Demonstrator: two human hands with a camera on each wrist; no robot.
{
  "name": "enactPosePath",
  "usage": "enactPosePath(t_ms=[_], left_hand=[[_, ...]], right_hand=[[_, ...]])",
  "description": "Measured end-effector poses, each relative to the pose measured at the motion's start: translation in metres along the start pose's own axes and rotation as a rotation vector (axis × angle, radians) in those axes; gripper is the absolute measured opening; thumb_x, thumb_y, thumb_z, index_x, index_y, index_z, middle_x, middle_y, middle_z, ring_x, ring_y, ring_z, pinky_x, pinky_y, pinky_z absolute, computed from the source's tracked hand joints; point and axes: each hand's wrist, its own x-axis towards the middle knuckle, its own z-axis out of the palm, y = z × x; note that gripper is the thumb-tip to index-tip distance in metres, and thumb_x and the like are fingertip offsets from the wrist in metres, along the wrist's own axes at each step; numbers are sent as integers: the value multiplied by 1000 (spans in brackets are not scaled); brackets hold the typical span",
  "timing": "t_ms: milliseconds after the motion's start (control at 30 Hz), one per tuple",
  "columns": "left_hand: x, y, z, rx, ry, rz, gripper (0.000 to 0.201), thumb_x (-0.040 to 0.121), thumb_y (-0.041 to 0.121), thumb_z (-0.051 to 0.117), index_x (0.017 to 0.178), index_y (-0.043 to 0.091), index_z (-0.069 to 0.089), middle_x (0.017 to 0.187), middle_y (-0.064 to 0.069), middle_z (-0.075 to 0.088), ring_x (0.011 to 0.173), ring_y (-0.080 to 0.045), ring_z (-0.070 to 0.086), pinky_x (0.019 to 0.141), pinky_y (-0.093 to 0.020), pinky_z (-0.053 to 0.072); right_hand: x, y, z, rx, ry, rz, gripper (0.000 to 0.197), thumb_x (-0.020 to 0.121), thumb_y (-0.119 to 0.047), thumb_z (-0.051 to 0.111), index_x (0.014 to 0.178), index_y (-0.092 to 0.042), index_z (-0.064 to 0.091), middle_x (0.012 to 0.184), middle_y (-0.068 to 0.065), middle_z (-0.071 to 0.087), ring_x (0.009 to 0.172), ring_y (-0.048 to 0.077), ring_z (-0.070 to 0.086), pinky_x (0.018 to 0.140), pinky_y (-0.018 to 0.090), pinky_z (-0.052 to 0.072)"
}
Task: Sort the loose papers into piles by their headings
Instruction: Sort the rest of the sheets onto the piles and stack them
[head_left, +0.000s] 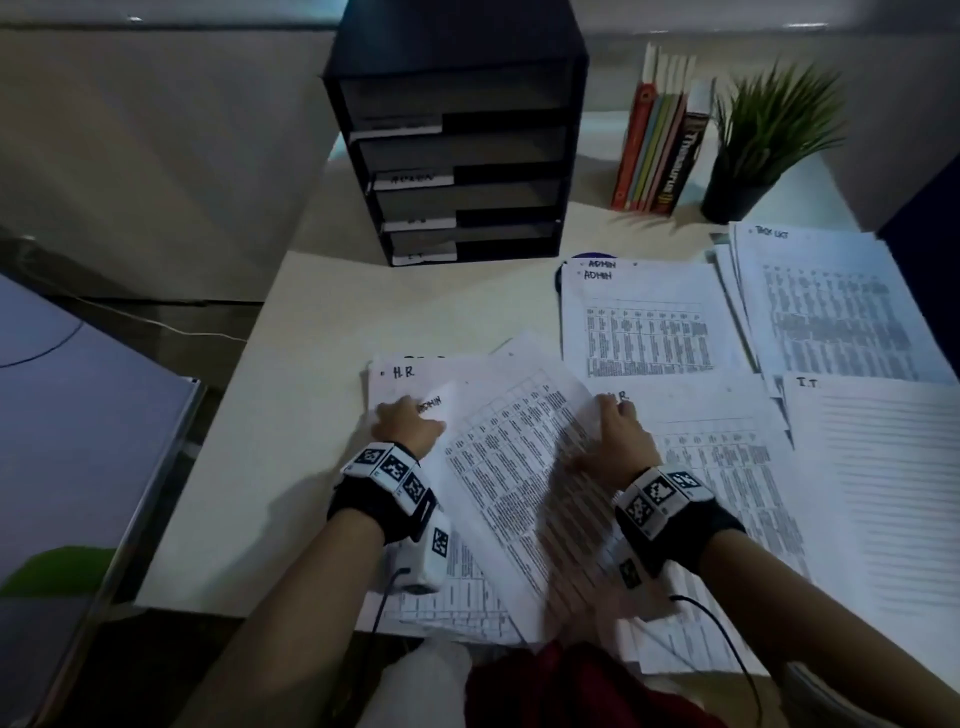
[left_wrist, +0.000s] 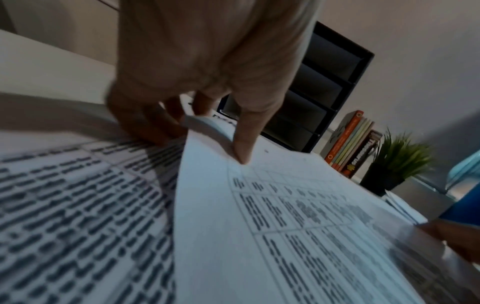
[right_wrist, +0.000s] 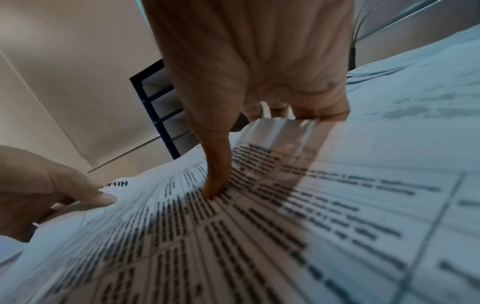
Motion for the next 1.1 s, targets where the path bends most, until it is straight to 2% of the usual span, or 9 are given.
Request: enactPosePath(t_ms=[133, 300, 400, 533, 600, 700, 867, 1033, 1100], left_hand=[[9, -8, -13, -85, -35, 296, 15, 89, 8, 55, 104, 5, 59, 117, -17, 60, 91, -26, 56, 64, -23, 36], [15, -6, -34, -37, -65, 547, 14, 88, -1, 56, 98, -1, 65, 110, -13, 65, 103, -20, 57, 85, -15, 35], [21, -3, -46, -10, -118, 639, 11, 86, -2, 58, 92, -1, 67, 103, -14, 67, 99, -20, 59, 88, -20, 40], [35, -9, -59, 44, -171, 582, 33, 85, -9, 43, 109, 4, 62, 120, -12, 58, 115, -23, 51, 90, -21, 37], [45, -15, -63, 110, -148, 523, 50, 83, -11, 37, 128, 9, 50, 134, -14, 43, 127, -28, 37, 102, -32, 34], [57, -24, -61, 305, -150, 438, 58, 87, -3, 37, 142, 13, 29, 145, -13, 26, 135, -30, 22, 109, -41, 27], [66, -35, -51, 235, -75, 486, 45, 87, 3, 48, 132, 11, 43, 131, -15, 37, 124, -30, 36, 103, -37, 33], [59, -33, -48, 6, 87, 688, 19, 89, 1, 53, 102, -1, 65, 104, -21, 60, 98, -33, 58, 84, -31, 42], [60, -34, -47, -58, 160, 733, 16, 88, 3, 56, 95, -3, 70, 111, -19, 62, 102, -31, 59, 92, -31, 43]], right_hand=[[-6, -14, -1, -63, 104, 24, 104, 67, -26, 82, 143, -14, 12, 142, 15, 23, 127, 36, 36, 101, 53, 34], [-13, -68, 0, -311, 296, -285, 104, 75, -32, 74, 149, -28, 1, 157, 3, -4, 144, 25, -1, 110, 56, 1], [-11, -101, 9, -378, 281, -369, 83, 81, -29, 67, 147, -28, 17, 156, -1, 10, 144, 22, 0, 105, 53, -14], [-6, -119, 25, -387, 219, -364, 26, 90, -16, 49, 115, -17, 55, 120, 0, 58, 121, 19, 46, 112, 49, 5], [-8, -117, 34, -359, 214, -369, 22, 91, -10, 41, 103, -15, 59, 107, 0, 63, 106, 19, 56, 110, 43, 12], [-11, -109, 50, -366, 231, -400, 22, 91, -13, 41, 105, -15, 59, 107, 1, 65, 104, 19, 59, 108, 39, 16], [-14, -107, 66, -388, 272, -419, 31, 76, -21, 66, 107, -16, 63, 101, 5, 68, 97, 28, 64, 107, 51, 21], [-5, -114, 62, -457, 242, -380, 27, 93, -23, 46, 117, -20, 58, 121, 2, 56, 114, 22, 53, 111, 49, 8], [2, -117, 57, -468, 258, -353, 26, 93, -22, 46, 115, -20, 58, 125, 2, 51, 116, 22, 50, 111, 50, 9]])
